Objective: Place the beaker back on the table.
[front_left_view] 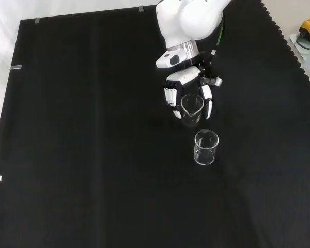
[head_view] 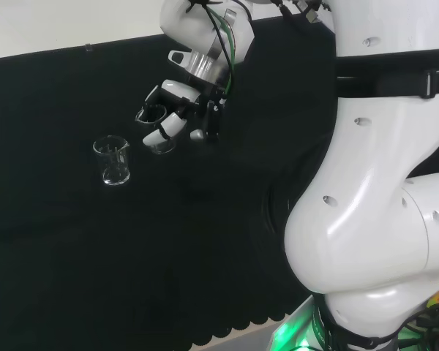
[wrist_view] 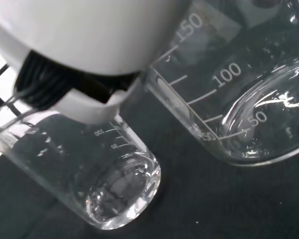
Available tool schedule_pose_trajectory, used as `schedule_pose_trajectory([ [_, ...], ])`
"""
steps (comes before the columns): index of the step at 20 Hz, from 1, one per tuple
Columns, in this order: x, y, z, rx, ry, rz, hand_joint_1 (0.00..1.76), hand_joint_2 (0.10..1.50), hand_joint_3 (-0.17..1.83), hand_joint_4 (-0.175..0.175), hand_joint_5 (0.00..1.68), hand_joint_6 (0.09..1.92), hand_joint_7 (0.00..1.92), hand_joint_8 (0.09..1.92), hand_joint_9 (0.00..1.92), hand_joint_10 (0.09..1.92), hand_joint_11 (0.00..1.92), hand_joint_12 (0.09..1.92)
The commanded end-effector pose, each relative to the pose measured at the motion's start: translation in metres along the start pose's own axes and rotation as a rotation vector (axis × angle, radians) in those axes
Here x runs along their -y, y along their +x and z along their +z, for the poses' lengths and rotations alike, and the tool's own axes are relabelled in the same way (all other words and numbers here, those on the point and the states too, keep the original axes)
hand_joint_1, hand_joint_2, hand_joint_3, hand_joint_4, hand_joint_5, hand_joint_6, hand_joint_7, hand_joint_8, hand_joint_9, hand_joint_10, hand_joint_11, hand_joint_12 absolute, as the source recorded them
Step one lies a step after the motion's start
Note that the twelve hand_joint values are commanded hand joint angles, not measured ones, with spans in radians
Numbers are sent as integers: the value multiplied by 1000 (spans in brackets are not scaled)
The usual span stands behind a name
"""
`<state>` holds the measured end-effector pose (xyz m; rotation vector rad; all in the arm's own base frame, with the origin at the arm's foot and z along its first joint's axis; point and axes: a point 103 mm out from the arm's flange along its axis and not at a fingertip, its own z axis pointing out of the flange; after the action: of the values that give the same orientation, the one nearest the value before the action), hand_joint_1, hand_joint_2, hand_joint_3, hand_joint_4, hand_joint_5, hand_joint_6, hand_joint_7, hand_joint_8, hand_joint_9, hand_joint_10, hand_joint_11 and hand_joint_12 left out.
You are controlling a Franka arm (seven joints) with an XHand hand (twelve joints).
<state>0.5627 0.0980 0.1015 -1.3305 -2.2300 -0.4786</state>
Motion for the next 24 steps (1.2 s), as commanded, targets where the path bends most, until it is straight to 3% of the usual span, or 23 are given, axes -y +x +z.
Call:
schedule_pose_trajectory([
  [1,-6,-12,6,-27,-13,-8,1450,463,861,-175,1279,642,1538,428,1647,87,1347,695],
  [18,-4,-25,25,-37,-50,-9,1449,467,857,-175,1273,662,1536,445,1635,87,1339,697],
  [21,-2,-28,28,-16,-43,-6,1439,568,691,-175,1353,488,1434,534,1576,87,1328,697],
  [24,0,-31,31,-9,-40,-1,1436,593,648,-175,1370,446,1415,550,1559,87,1317,694],
])
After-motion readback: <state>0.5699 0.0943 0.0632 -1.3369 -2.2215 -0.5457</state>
